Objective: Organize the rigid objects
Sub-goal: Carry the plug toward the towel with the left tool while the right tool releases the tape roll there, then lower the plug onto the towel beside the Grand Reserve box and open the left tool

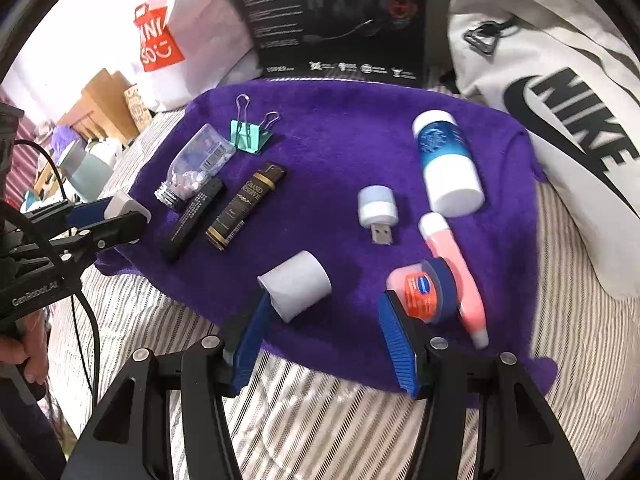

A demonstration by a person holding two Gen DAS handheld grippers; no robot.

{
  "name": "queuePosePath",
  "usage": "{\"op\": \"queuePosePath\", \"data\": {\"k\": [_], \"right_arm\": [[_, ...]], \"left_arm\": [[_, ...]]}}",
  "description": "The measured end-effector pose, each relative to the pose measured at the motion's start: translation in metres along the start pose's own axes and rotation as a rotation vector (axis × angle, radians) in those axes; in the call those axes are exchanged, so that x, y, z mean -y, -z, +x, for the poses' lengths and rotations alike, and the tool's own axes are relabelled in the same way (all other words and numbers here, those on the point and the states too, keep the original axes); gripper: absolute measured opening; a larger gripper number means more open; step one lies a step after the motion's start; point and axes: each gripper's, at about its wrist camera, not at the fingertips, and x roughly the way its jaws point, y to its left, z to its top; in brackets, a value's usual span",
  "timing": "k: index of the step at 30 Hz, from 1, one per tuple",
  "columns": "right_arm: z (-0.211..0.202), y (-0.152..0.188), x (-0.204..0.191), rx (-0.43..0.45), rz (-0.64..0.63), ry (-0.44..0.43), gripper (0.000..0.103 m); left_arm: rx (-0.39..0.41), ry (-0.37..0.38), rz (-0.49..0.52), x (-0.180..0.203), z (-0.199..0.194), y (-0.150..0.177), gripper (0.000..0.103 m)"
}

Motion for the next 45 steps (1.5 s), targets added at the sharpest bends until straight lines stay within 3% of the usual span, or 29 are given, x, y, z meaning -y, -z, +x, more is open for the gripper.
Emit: {"op": "queuePosePath", "data": {"k": [17, 45], "right_arm": [[-0.028, 0.024, 0.027, 0.035, 0.042, 0.071, 0.062], [-0.033, 0.033, 0.041, 0.096, 0.058, 0.024, 0.063]], "left_arm": [[-0.013, 0.033, 0.079, 0.032, 0.016, -0.02, 0.042], [-0.089, 0.077, 0.232, 0.095, 0.085, -0.052, 0.042]]}}
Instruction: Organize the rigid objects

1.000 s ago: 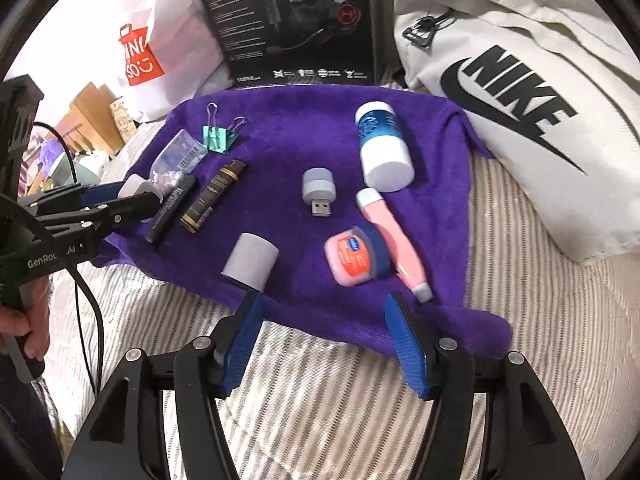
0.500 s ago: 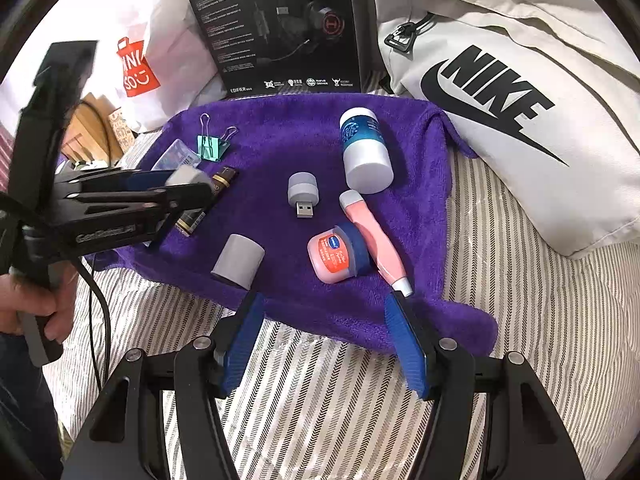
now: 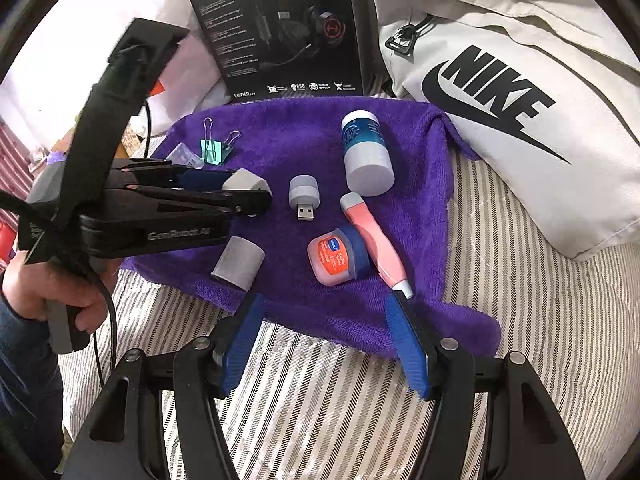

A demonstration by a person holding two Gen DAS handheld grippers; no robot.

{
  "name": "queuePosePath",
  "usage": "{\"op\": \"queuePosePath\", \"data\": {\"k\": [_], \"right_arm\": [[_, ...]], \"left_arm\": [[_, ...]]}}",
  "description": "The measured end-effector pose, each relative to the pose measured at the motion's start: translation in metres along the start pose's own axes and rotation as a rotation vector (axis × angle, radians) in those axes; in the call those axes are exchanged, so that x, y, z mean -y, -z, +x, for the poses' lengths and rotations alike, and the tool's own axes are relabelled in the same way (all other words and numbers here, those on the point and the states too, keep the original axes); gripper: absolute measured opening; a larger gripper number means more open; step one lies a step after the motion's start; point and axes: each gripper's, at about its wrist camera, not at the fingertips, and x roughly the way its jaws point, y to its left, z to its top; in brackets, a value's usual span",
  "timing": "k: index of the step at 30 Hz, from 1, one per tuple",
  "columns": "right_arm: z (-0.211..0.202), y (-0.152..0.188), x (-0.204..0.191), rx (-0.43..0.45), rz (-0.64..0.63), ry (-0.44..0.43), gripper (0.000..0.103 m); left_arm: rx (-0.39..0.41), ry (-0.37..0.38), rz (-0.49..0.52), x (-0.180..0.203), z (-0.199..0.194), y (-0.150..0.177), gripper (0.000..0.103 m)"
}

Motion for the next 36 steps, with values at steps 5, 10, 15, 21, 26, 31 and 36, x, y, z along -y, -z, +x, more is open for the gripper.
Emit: {"op": "queuePosePath", "data": {"k": [5, 10, 15, 21, 26, 31, 36], "right_arm": [[-0.001, 0.001, 0.0, 0.007, -0.013, -0.004, 0.063], [-0.001, 0.001, 0.0, 0.009, -0.021, -0.002, 0.063], [-0.007, 0.003, 0.003, 0.019, -0.017, -0.001, 0.063], [-0.015, 0.006, 0.011, 0.034, 0.023, -0.018, 0.063], [-0.024, 0.01, 0.011, 0.035, 0.041, -0.017, 0.063], [-0.036, 0.017, 0.008, 0.041, 0.049, -0.003, 0.063], [-0.047, 0.023, 0.001, 0.049, 0.053, 0.001, 0.063]], "left_arm": [[0.001, 0.008, 0.013, 0.0, 0.006, -0.001, 0.043], [0.012, 0.037, 0.006, -0.005, 0.01, -0.003, 0.043], [0.022, 0.064, 0.002, -0.006, 0.011, 0.001, 0.054], [0.016, 0.071, -0.023, -0.005, 0.006, 0.007, 0.058], [0.02, 0.076, -0.054, -0.007, -0.005, 0.007, 0.058], [0.037, 0.079, -0.064, -0.003, -0.023, 0.012, 0.06], [0.05, 0.071, -0.051, 0.005, -0.04, 0.022, 0.062]]}}
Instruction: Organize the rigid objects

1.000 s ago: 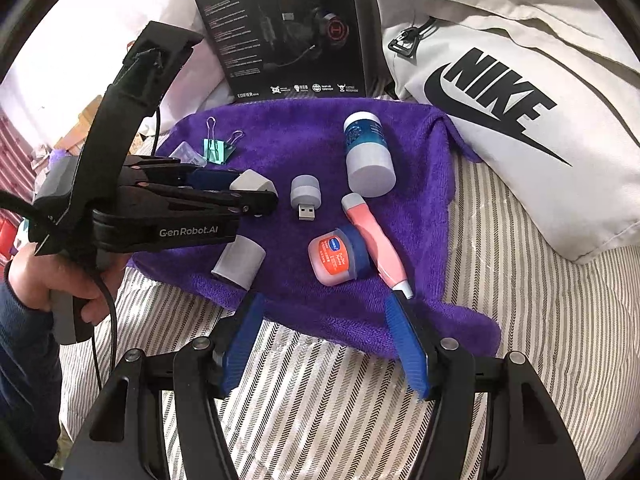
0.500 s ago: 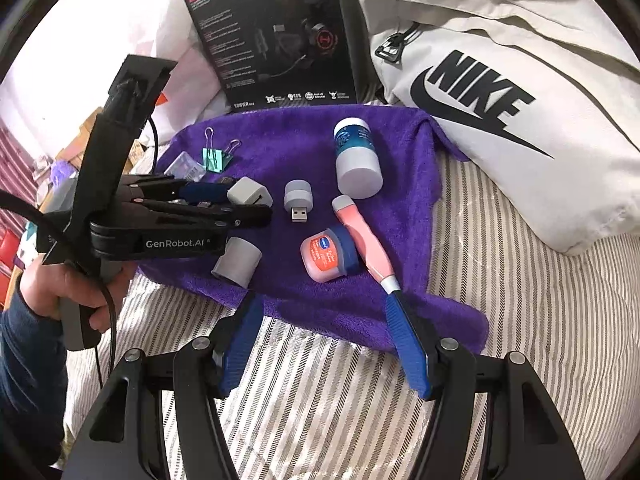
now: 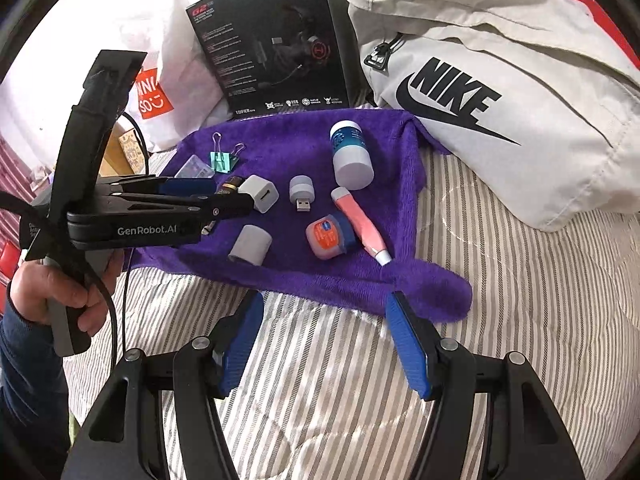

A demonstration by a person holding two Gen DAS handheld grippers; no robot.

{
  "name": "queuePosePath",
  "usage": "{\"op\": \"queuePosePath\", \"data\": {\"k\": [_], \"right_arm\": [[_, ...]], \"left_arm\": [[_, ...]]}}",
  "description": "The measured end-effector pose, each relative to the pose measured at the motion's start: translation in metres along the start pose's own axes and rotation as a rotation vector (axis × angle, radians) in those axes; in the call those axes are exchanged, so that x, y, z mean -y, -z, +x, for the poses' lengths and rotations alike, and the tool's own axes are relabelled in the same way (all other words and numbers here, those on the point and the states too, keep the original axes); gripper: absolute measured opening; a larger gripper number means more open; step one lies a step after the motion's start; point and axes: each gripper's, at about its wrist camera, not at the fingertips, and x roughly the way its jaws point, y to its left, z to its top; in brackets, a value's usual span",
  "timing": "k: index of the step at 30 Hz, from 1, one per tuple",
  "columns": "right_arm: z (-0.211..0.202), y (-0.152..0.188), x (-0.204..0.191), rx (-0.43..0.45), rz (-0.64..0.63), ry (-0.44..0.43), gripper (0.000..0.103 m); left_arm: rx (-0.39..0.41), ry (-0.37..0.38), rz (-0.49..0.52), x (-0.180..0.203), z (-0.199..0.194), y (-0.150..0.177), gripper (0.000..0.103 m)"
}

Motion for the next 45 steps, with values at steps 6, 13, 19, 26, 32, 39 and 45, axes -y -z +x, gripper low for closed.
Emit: {"op": "queuePosePath", "data": {"k": [6, 13, 19, 26, 32, 39, 45], "right_arm": [[-0.005, 0.006, -0.008, -0.006, 0.002, 0.011, 0.063], [-0.006, 0.012, -0.02, -0.017, -0.001, 0.008, 0.07], [-0.004, 0.019, -0.029, -0.05, -0.012, 0.024, 0.087], [-0.015, 0.029, -0.037, -0.043, 0.005, 0.05, 0.099], [-0.04, 0.034, -0.047, -0.007, 0.006, 0.091, 0.103], [-0.073, 0.041, -0.057, 0.034, 0.01, 0.127, 0.103], [-0.083, 0.049, -0.063, 0.027, -0.006, 0.144, 0.103]], "left_arm": [[0.0, -0.004, -0.01, 0.006, -0.013, 0.017, 0.065], [0.003, -0.033, -0.018, -0.001, -0.033, 0.041, 0.073], [-0.008, -0.048, -0.06, -0.014, -0.052, 0.07, 0.082], [0.028, -0.129, -0.116, -0.022, -0.091, 0.098, 0.103], [0.097, -0.163, -0.155, -0.015, -0.13, 0.112, 0.103], [0.173, -0.225, -0.185, -0.003, -0.157, 0.122, 0.103], [0.195, -0.233, -0.202, 0.006, -0.165, 0.131, 0.103]]}}
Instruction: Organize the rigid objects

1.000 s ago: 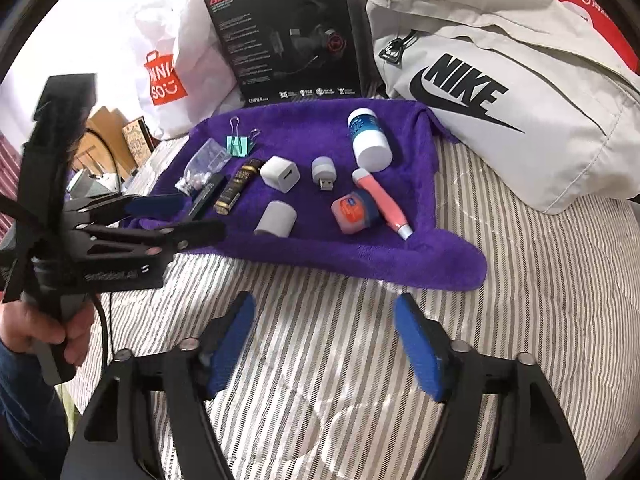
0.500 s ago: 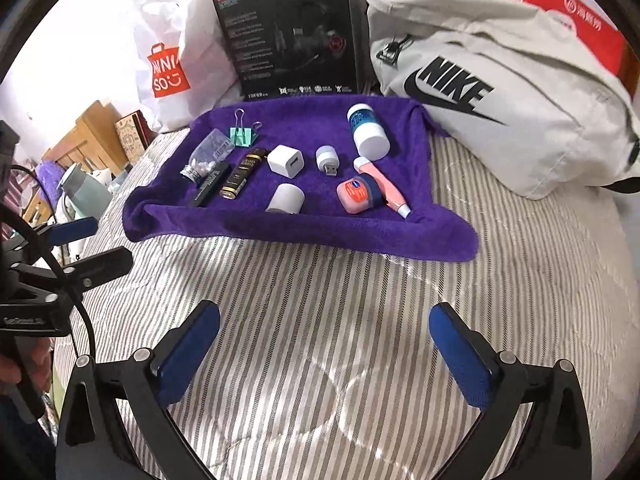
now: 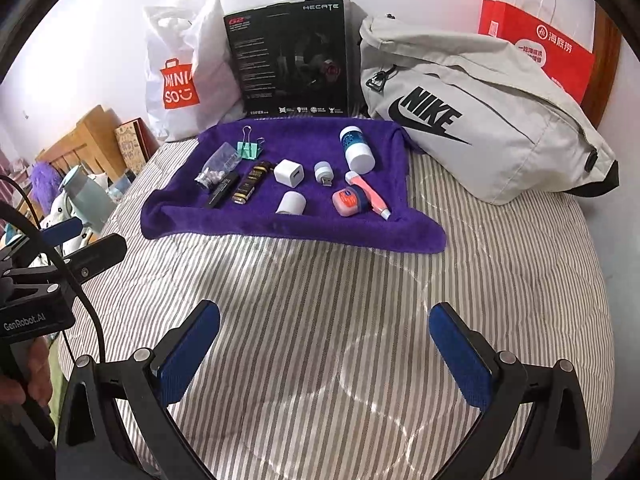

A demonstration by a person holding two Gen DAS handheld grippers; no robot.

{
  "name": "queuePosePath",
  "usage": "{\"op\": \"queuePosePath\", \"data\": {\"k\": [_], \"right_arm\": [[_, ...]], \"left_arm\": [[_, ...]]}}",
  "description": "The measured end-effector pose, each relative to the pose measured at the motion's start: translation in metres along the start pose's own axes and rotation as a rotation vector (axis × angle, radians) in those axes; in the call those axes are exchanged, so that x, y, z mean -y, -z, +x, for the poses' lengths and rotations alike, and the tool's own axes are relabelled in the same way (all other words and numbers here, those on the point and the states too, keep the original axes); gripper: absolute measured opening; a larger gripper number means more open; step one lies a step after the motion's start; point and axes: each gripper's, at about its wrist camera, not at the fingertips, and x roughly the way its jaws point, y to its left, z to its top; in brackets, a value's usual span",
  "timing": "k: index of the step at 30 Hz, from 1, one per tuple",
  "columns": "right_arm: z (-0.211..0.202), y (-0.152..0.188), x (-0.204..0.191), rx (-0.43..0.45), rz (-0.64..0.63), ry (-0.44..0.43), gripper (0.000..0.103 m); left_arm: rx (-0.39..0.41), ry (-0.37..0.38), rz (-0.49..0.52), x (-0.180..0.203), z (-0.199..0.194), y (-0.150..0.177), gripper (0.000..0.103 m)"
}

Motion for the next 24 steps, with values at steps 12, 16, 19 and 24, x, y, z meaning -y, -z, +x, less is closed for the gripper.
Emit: {"op": "queuePosePath", "data": {"k": [12, 16, 19, 24], "right_arm": [[-0.009, 0.011, -0.001, 0.0, 0.005, 0.027, 0.103], [-0.011, 0.012, -0.002, 0.007, 0.004, 0.03, 0.103], [-0.013, 0.012, -0.004, 0.01, -0.003, 0.028, 0.103], [-0.017, 0.013, -0.004, 0.02, 0.001, 0.031, 0.103]], "left_arm": [[0.022, -0.005, -0.021, 0.0, -0.017, 0.009, 0.103], [0.024, -0.016, -0.012, 0.001, -0.02, 0.009, 0.103], [0.027, -0.021, -0.012, 0.003, -0.021, 0.008, 0.103], [0.035, -0.026, -0.011, 0.002, -0.025, 0.008, 0.103]]}}
